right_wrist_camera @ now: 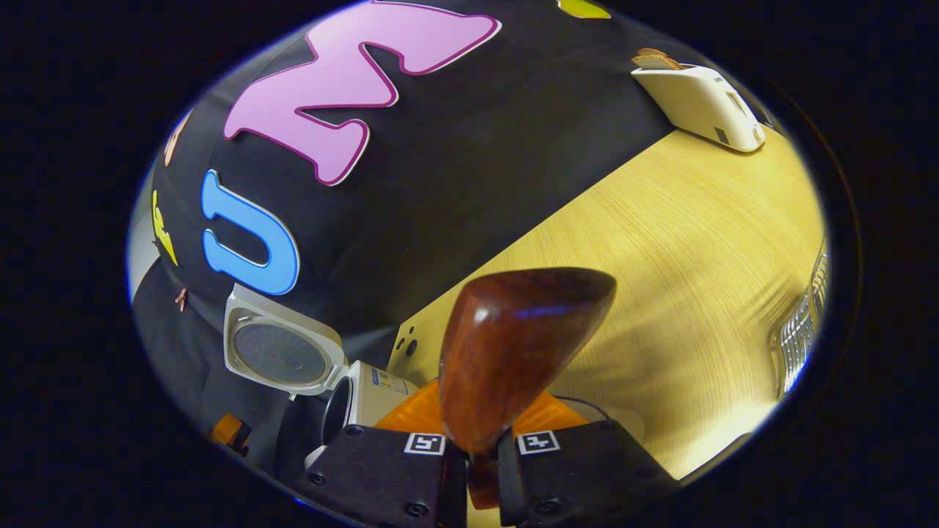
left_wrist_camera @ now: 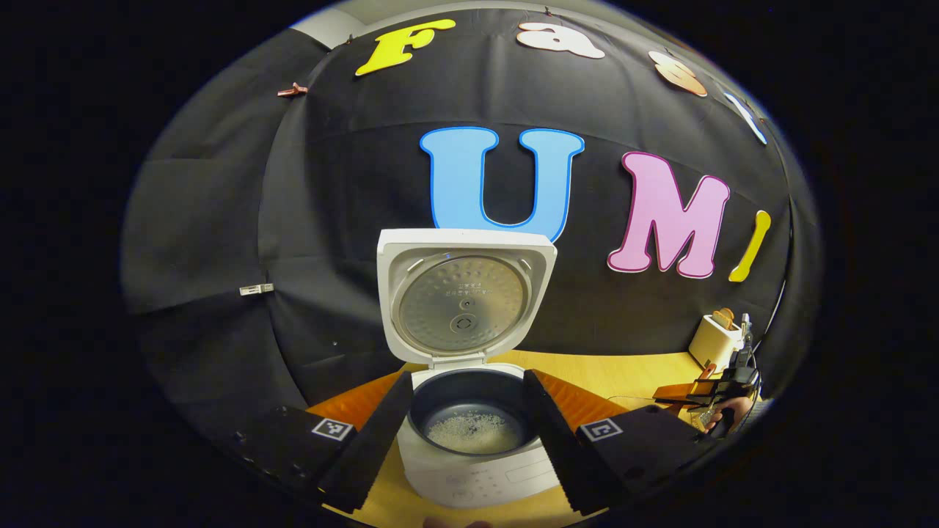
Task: Close the left gripper, press the button to open the rice cooker; take a wooden spoon from the chopstick holder with the right hand, scoop a spoonful of rice and pour it into the rice cooker, then put the wooden spoon back into the chopstick holder.
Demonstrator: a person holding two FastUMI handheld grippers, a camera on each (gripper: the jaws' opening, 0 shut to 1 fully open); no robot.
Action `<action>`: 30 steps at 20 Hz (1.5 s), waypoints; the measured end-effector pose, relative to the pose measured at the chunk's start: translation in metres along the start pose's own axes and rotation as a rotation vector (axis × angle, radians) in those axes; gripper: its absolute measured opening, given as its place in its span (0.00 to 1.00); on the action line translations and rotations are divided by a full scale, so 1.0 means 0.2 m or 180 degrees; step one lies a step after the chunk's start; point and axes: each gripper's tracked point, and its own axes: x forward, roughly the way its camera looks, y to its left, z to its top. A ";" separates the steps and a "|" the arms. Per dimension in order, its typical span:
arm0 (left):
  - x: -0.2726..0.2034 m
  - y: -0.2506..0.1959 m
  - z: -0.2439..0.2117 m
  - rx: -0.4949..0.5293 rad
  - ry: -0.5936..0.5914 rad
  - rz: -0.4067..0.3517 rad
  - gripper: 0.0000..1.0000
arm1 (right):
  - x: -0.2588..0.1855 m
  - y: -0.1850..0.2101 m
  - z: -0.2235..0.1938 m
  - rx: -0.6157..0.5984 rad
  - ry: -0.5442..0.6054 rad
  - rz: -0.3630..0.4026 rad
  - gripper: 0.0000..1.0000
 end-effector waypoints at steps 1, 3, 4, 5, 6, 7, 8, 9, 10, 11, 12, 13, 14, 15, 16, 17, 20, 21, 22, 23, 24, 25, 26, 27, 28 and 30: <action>0.00 0.00 0.00 0.0000 -0.0006 0.0000 0.96 | 0.01 0.00 0.01 0.0008 0.0018 -0.0011 0.21; 0.01 0.00 0.01 -0.0002 -0.0017 0.0004 0.96 | -0.01 0.04 0.05 0.0071 -0.0043 -0.0007 0.21; 0.01 0.00 0.01 -0.0009 -0.0028 0.0000 0.96 | -0.02 0.07 0.07 0.0106 -0.0083 0.0009 0.21; 0.02 0.00 0.02 -0.0018 -0.0039 -0.0007 0.96 | -0.04 0.11 0.10 0.0121 -0.0117 0.0015 0.21; 0.03 0.00 0.03 -0.0024 -0.0055 -0.0014 0.96 | -0.05 0.14 0.13 0.0127 -0.0154 0.0001 0.21; 0.04 0.00 0.04 -0.0030 -0.0074 -0.0027 0.96 | -0.07 0.18 0.15 0.0129 -0.0196 0.0000 0.21; 0.05 0.00 0.05 -0.0042 -0.0092 -0.0045 0.96 | -0.08 0.24 0.18 0.0132 -0.0241 0.0012 0.21; 0.07 0.00 0.05 -0.0058 -0.0101 -0.0058 0.96 | -0.09 0.30 0.21 0.0131 -0.0285 0.0040 0.21; 0.08 0.01 0.05 -0.0077 -0.0109 -0.0063 0.96 | -0.09 0.37 0.24 0.0123 -0.0325 0.0074 0.21; 0.09 0.02 0.05 -0.0094 -0.0117 -0.0062 0.96 | -0.09 0.44 0.27 0.0101 -0.0364 0.0118 0.21; 0.10 0.04 0.06 -0.0099 -0.0132 -0.0052 0.96 | -0.09 0.52 0.30 0.0074 -0.0396 0.0164 0.21; 0.11 0.05 0.06 -0.0092 -0.0147 -0.0034 0.96 | -0.08 0.60 0.31 0.0048 -0.0417 0.0222 0.21; 0.11 0.07 0.06 -0.0091 -0.0162 -0.0019 0.96 | -0.06 0.68 0.33 0.0033 -0.0428 0.0291 0.21; 0.10 0.09 0.06 -0.0094 -0.0173 -0.0007 0.96 | -0.05 0.77 0.33 0.0014 -0.0427 0.0358 0.09; 0.10 0.10 0.06 -0.0087 -0.0184 0.0001 0.96 | -0.02 0.85 0.33 -0.0009 -0.0418 0.0417 0.21; 0.10 0.11 0.05 -0.0071 -0.0193 0.0010 0.96 | 0.01 0.93 0.31 -0.0031 -0.0404 0.0476 0.20; 0.08 0.15 0.05 -0.0060 -0.0217 0.0022 0.96 | 0.11 1.12 0.20 -0.0049 -0.0296 0.0614 0.21; 0.07 0.15 0.05 -0.0066 -0.0221 0.0023 0.96 | 0.13 1.18 0.14 -0.0064 -0.0242 0.0643 0.21; 0.07 0.16 0.05 -0.0075 -0.0223 0.0026 0.96 | 0.17 1.22 0.09 -0.0088 -0.0190 0.0675 0.21; 0.06 0.18 0.04 -0.0098 -0.0224 0.0029 0.96 | 0.19 1.26 0.03 -0.0130 -0.0115 0.0703 0.21; 0.05 0.18 0.03 -0.0143 -0.0219 0.0016 0.96 | 0.23 1.29 -0.04 -0.0198 -0.0036 0.0712 0.21; 0.04 0.17 0.02 -0.0186 -0.0218 -0.0003 0.96 | 0.28 1.31 -0.10 -0.0288 0.0022 0.0689 0.21; 0.04 0.17 0.01 -0.0203 -0.0216 0.0005 0.96 | 0.32 1.32 -0.15 -0.0392 0.0055 0.0657 0.21; 0.03 0.18 0.00 -0.0207 -0.0212 0.0018 0.96 | 0.36 1.35 -0.19 -0.0494 0.0073 0.0634 0.21; 0.02 0.20 -0.01 -0.0210 -0.0210 0.0035 0.96 | 0.39 1.37 -0.22 -0.0604 0.0088 0.0618 0.21; 0.01 0.23 -0.03 -0.0251 -0.0190 0.0058 0.96 | 0.42 1.38 -0.29 -0.0888 0.0110 0.0566 0.21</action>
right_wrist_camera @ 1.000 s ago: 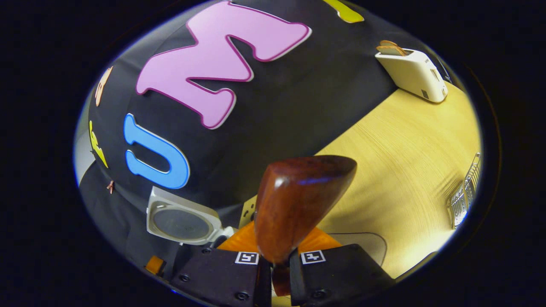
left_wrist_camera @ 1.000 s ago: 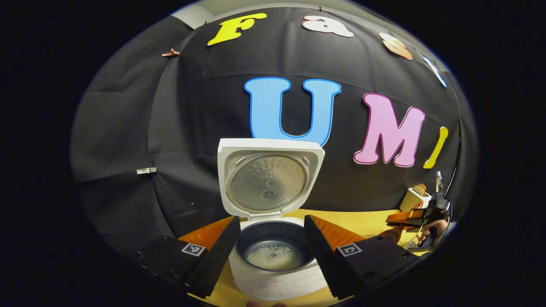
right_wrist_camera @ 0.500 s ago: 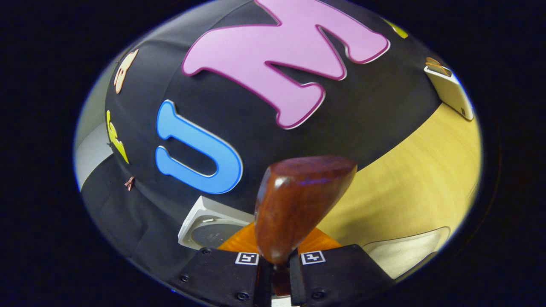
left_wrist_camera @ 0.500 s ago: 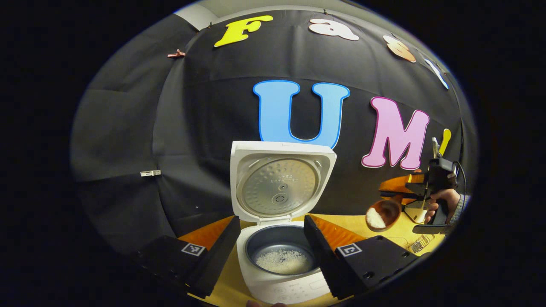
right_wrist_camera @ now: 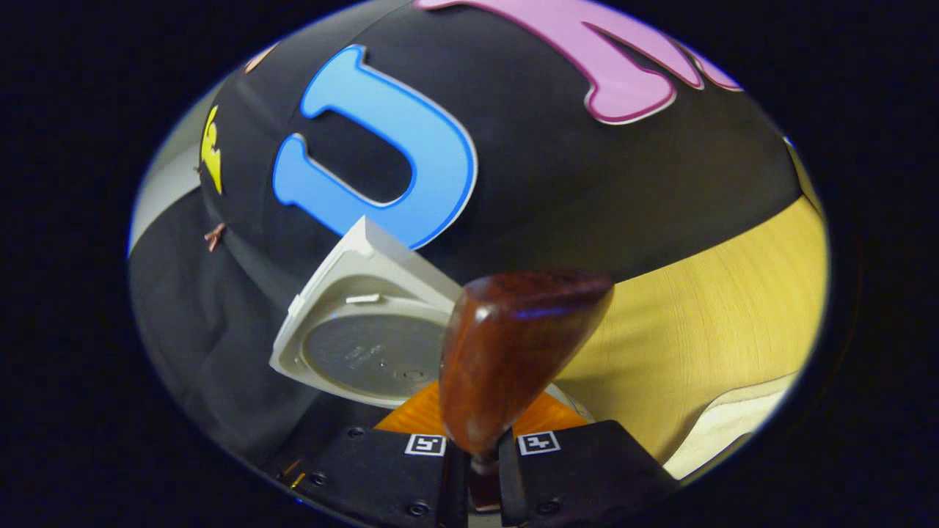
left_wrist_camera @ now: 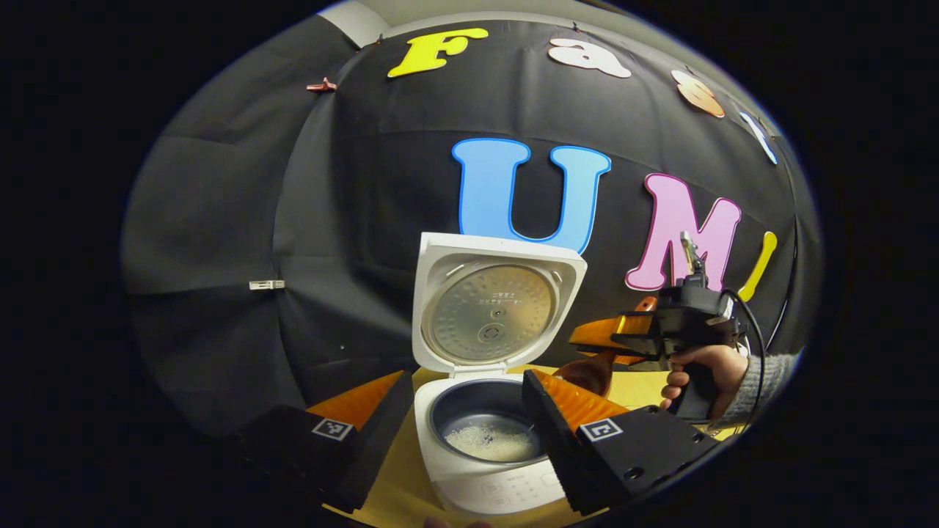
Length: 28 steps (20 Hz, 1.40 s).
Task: Close the left gripper, press the button to open the rice cooker; take a wooden spoon from the chopstick holder with the right hand, scoop a spoonful of rice and pour it into the rice cooker, then put the wooden spoon back into the chopstick holder.
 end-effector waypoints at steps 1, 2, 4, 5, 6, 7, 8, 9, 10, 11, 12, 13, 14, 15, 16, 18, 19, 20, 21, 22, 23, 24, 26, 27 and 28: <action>0.00 0.02 -0.01 -0.0029 0.0009 0.0021 0.96 | 0.02 0.02 -0.02 -0.0153 0.0017 -0.0022 0.21; -0.01 0.03 -0.02 -0.0057 0.0019 0.0038 0.96 | 0.04 0.04 -0.03 -0.0290 0.0031 -0.0030 0.21; -0.03 0.06 -0.03 -0.0083 0.0030 0.0090 0.96 | 0.06 0.09 -0.07 -0.0528 0.0046 -0.0011 0.21; -0.04 0.07 -0.04 -0.0093 0.0030 0.0106 0.95 | 0.07 0.10 -0.09 -0.0642 0.0062 0.0002 0.21; -0.05 0.08 -0.04 -0.0100 0.0019 0.0124 0.95 | 0.08 0.12 -0.11 -0.0760 0.0084 0.0009 0.21; -0.06 0.08 -0.04 -0.0090 0.0007 0.0135 0.95 | 0.09 0.14 -0.13 -0.0860 0.0104 0.0009 0.21; -0.07 0.09 -0.04 -0.0066 0.0010 0.0159 0.95 | 0.09 0.15 -0.15 -0.0952 0.0126 0.0009 0.21; -0.08 0.10 -0.05 -0.0053 0.0014 0.0168 0.95 | 0.09 0.16 -0.16 -0.1050 0.0141 0.0013 0.21; -0.08 0.10 -0.05 -0.0058 0.0016 0.0160 0.95 | 0.10 0.16 -0.17 -0.1167 0.0152 0.0014 0.21; -0.09 0.09 -0.06 -0.0074 0.0023 0.0144 0.95 | 0.10 0.17 -0.18 -0.1302 0.0163 0.0019 0.21; -0.09 0.08 -0.07 -0.0098 0.0034 0.0130 0.95 | 0.09 0.19 -0.19 -0.1461 0.0162 0.0028 0.21; -0.09 0.08 -0.09 -0.0121 0.0042 0.0121 0.95 | 0.09 0.20 -0.19 -0.1594 0.0158 0.0043 0.21; -0.09 0.08 -0.11 -0.0151 0.0055 0.0117 0.95 | 0.08 0.22 -0.20 -0.1751 0.0148 0.0057 0.21; -0.09 0.07 -0.12 -0.0190 0.0071 0.0113 0.95 | 0.08 0.25 -0.20 -0.1927 0.0121 0.0082 0.21; -0.10 0.07 -0.13 -0.0224 0.0080 0.0112 0.95 | 0.08 0.28 -0.20 -0.2074 0.0099 0.0107 0.21; -0.11 0.07 -0.13 -0.0249 0.0076 0.0125 0.95 | 0.06 0.35 -0.21 -0.2433 0.0052 0.0179 0.20; -0.12 0.07 -0.13 -0.0244 0.0069 0.0128 0.95 | 0.06 0.38 -0.21 -0.2628 0.0016 0.0228 0.09; -0.12 0.08 -0.13 -0.0236 0.0064 0.0136 0.91 | 0.05 0.42 -0.21 -0.2820 -0.0033 0.0279 0.20; -0.11 0.09 -0.14 -0.0232 0.0071 0.0144 0.95 | 0.04 0.46 -0.22 -0.2995 -0.0084 0.0324 0.21; -0.11 0.10 -0.14 -0.0237 0.0085 0.0152 0.95 | 0.03 0.50 -0.23 -0.3141 -0.0123 0.0370 0.20; -0.12 0.11 -0.14 -0.0244 0.0091 0.0158 0.95 | 0.02 0.53 -0.24 -0.3262 -0.0141 0.0409 0.21; -0.12 0.11 -0.14 -0.0246 0.0091 0.0158 0.95 | 0.02 0.54 -0.26 -0.3381 -0.0146 0.0437 0.21; -0.11 0.12 -0.14 -0.0240 0.0107 0.0150 0.95 | 0.00 0.57 -0.29 -0.3637 -0.0170 0.0484 0.21; -0.11 0.12 -0.14 -0.0240 0.0112 0.0148 0.95 | 0.00 0.58 -0.31 -0.3792 -0.0186 0.0501 0.21; -0.11 0.12 -0.14 -0.0246 0.0113 0.0141 0.91 | -0.01 0.59 -0.33 -0.3958 -0.0198 0.0519 0.21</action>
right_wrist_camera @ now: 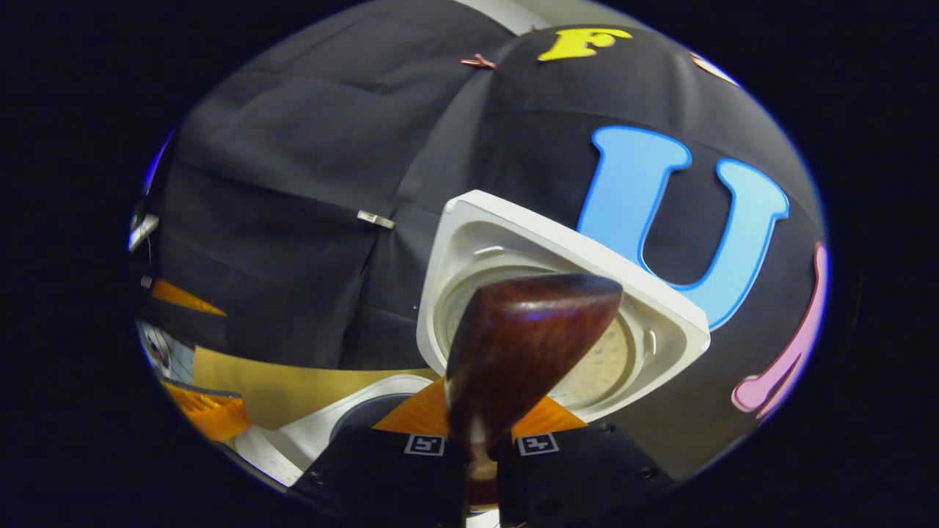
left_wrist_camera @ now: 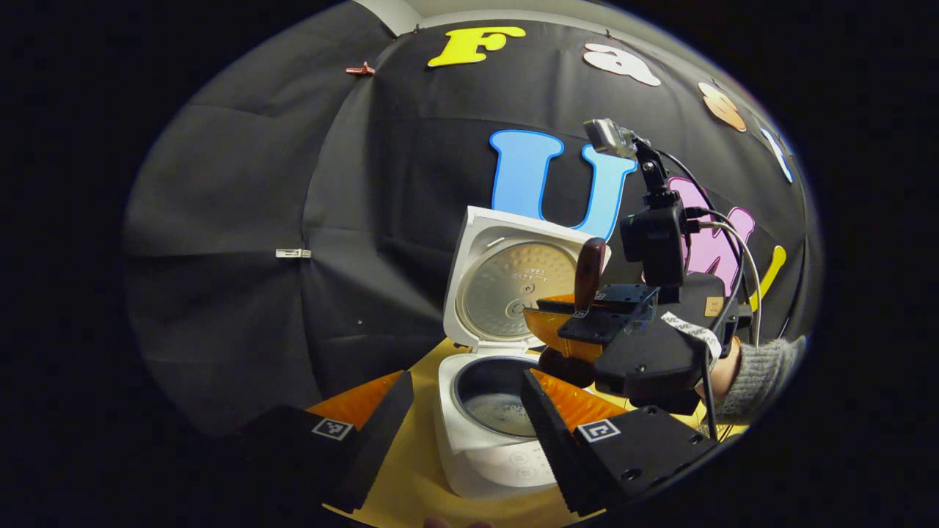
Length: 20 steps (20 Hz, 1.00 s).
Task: Close the left gripper, press the button to open the rice cooker; take a wooden spoon from the chopstick holder with the right hand, scoop a spoonful of rice and pour it into the rice cooker, then put the wooden spoon back into the chopstick holder.
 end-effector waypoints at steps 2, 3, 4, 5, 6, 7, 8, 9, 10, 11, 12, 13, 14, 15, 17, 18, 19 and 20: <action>0.00 0.00 0.00 -0.0017 0.0007 -0.0007 0.95 | -0.01 0.03 -0.01 -0.0314 -0.0004 0.0004 0.21; 0.00 0.00 0.00 -0.0024 0.0006 -0.0003 0.95 | -0.01 0.06 -0.02 -0.0405 0.0017 0.0036 0.21; 0.00 0.01 0.00 -0.0032 0.0010 0.0001 0.91 | -0.01 0.09 -0.04 -0.0413 0.0056 0.0095 0.20; -0.01 0.01 -0.01 -0.0038 0.0013 0.0006 0.95 | -0.01 0.11 -0.06 -0.0353 0.0098 0.0147 0.10; -0.01 0.02 -0.01 -0.0038 0.0010 0.0011 0.95 | -0.01 0.12 -0.07 -0.0234 0.0125 0.0159 0.21; -0.02 0.02 -0.01 -0.0031 0.0009 0.0022 0.95 | -0.01 0.11 -0.07 -0.0060 0.0149 0.0151 0.21; -0.03 0.04 -0.01 -0.0026 0.0010 0.0037 0.95 | -0.01 0.09 -0.07 0.0185 0.0186 0.0137 0.21; -0.04 0.05 -0.01 -0.0031 0.0013 0.0056 0.95 | -0.01 0.08 -0.07 0.0500 0.0218 0.0119 0.21; -0.05 0.07 -0.01 -0.0043 0.0015 0.0075 0.95 | -0.01 0.06 -0.08 0.0874 0.0240 0.0098 0.21; -0.06 0.07 -0.01 -0.0051 0.0017 0.0088 0.95 | -0.01 0.03 -0.10 0.1286 0.0264 0.0076 0.11; -0.07 0.08 -0.01 -0.0050 0.0014 0.0105 0.95 | -0.01 0.01 -0.12 0.1718 0.0304 0.0034 0.21; -0.07 0.08 -0.01 -0.0048 0.0012 0.0111 0.95 | -0.01 -0.01 -0.14 0.2152 0.0347 -0.0015 0.21; -0.07 0.08 0.00 -0.0048 0.0007 0.0117 0.95 | -0.02 -0.04 -0.16 0.2565 0.0370 -0.0073 0.21; -0.08 0.08 0.01 -0.0057 0.0001 0.0117 0.95 | -0.02 -0.07 -0.18 0.2934 0.0375 -0.0121 0.10; -0.08 0.06 0.03 -0.0058 -0.0012 0.0101 0.95 | -0.06 -0.13 -0.20 0.3504 0.0341 -0.0146 0.21; -0.09 0.04 0.04 -0.0041 -0.0018 0.0090 0.95 | -0.08 -0.16 -0.21 0.3735 0.0324 -0.0136 0.21; -0.09 0.02 0.05 -0.0017 -0.0024 0.0076 0.95 | -0.11 -0.19 -0.23 0.3968 0.0294 -0.0130 0.21; -0.09 0.00 0.06 0.0006 -0.0028 0.0057 0.95 | -0.13 -0.22 -0.24 0.4225 0.0245 -0.0112 0.21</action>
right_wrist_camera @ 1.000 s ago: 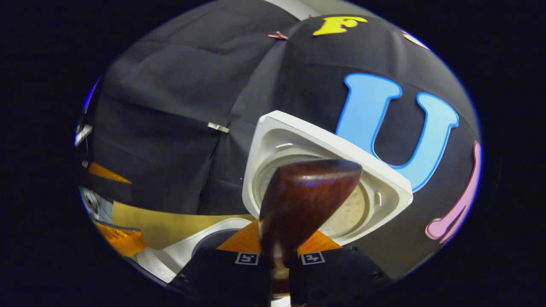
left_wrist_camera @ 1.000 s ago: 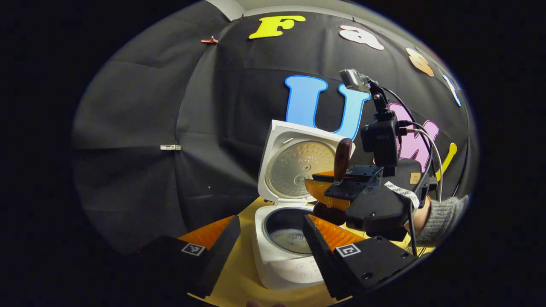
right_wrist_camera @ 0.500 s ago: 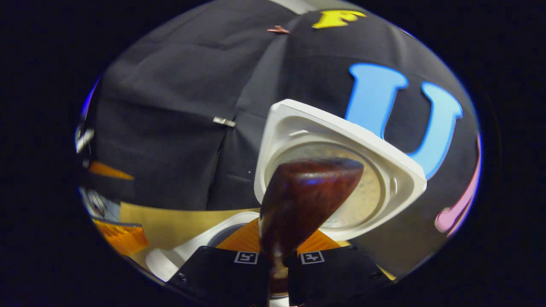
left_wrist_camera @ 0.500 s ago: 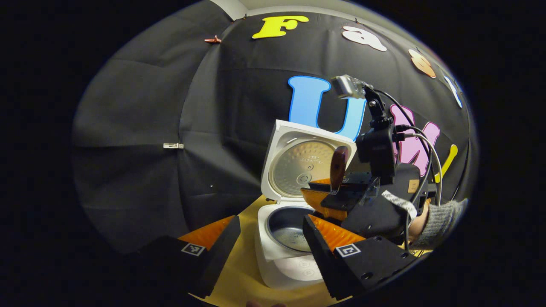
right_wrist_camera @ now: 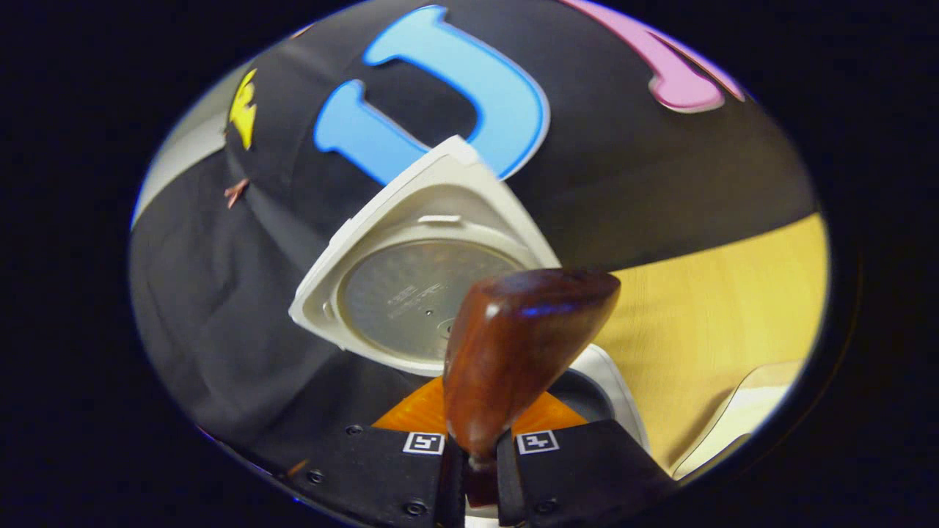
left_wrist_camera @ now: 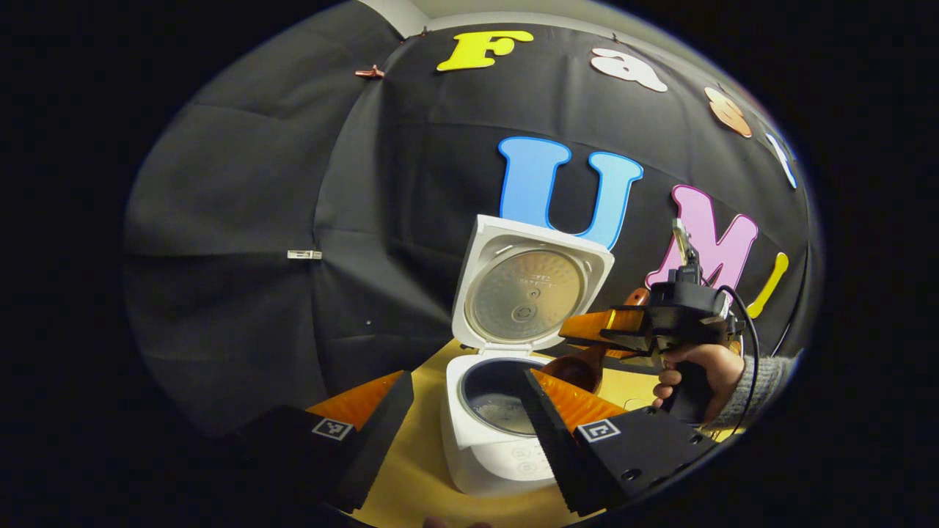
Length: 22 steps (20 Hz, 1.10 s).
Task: Close the left gripper, press the button to open the rice cooker; take a wooden spoon from the chopstick holder with the right hand, scoop a spoonful of rice and pour it into the rice cooker, then put the wooden spoon back into the chopstick holder.
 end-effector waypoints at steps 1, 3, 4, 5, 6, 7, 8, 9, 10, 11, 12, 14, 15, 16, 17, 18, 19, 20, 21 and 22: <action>0.00 -0.02 0.00 0.0017 -0.0002 -0.0022 0.95 | -0.02 -0.01 0.02 0.0275 -0.0032 0.0056 0.21; 0.02 -0.07 0.02 0.0044 -0.0011 -0.0067 0.95 | -0.10 -0.04 0.10 0.0749 -0.0120 0.0154 0.21; 0.03 -0.10 0.04 0.0056 -0.0007 -0.0100 0.95 | -0.15 -0.06 0.15 0.0884 -0.0180 0.0188 0.21; 0.03 -0.13 0.05 0.0069 -0.0008 -0.0140 0.95 | -0.22 -0.09 0.20 0.0933 -0.0274 0.0200 0.21; 0.04 -0.16 0.07 0.0091 -0.0013 -0.0184 0.95 | -0.30 -0.14 0.27 0.0932 -0.0389 0.0175 0.21; 0.06 -0.19 0.08 0.0127 -0.0026 -0.0222 0.95 | -0.40 -0.19 0.34 0.0938 -0.0519 0.0143 0.21; 0.07 -0.22 0.10 0.0156 -0.0035 -0.0257 0.95 | -0.49 -0.26 0.42 0.0979 -0.0641 0.0108 0.21; 0.08 -0.24 0.12 0.0182 -0.0044 -0.0290 0.95 | -0.59 -0.33 0.49 0.1032 -0.0753 0.0073 0.21; 0.10 -0.27 0.14 0.0199 -0.0050 -0.0328 0.95 | -0.69 -0.46 0.57 0.1093 -0.0863 0.0015 0.21; 0.11 -0.30 0.15 0.0213 -0.0048 -0.0369 0.95 | -0.80 -0.57 0.65 0.1119 -0.0977 -0.0060 0.21; 0.12 -0.34 0.16 0.0233 -0.0051 -0.0398 0.95 | -0.90 -0.67 0.70 0.1120 -0.1083 -0.0163 0.21; 0.15 -0.40 0.17 0.0297 -0.0054 -0.0431 0.95 | -1.12 -0.88 0.81 0.1085 -0.1301 -0.0380 0.20; 0.17 -0.43 0.17 0.0332 -0.0038 -0.0455 0.95 | -1.23 -0.97 0.85 0.1056 -0.1396 -0.0481 0.21; 0.18 -0.47 0.17 0.0367 -0.0029 -0.0477 0.95 | -1.32 -1.05 0.88 0.1030 -0.1483 -0.0581 0.21; 0.19 -0.50 0.17 0.0399 -0.0025 -0.0501 0.95 | -1.42 -1.12 0.90 0.1000 -0.1561 -0.0677 0.20; 0.21 -0.54 0.17 0.0424 -0.0023 -0.0520 0.95 | -1.52 -1.20 0.92 0.0977 -0.1635 -0.0778 0.21; 0.22 -0.57 0.18 0.0438 -0.0020 -0.0539 0.95 | -1.62 -1.28 0.93 0.0959 -0.1706 -0.0863 0.21; 0.23 -0.61 0.18 0.0440 -0.0012 -0.0549 0.95 | -1.70 -1.35 0.95 0.0952 -0.1771 -0.0939 0.21; 0.25 -0.64 0.17 0.0436 -0.0004 -0.0553 0.95 | -1.77 -1.41 0.96 0.0955 -0.1820 -0.1008 0.21; 0.25 -0.68 0.17 0.0433 0.0006 -0.0549 0.95 | -1.83 -1.48 0.95 0.0958 -0.1853 -0.1077 0.21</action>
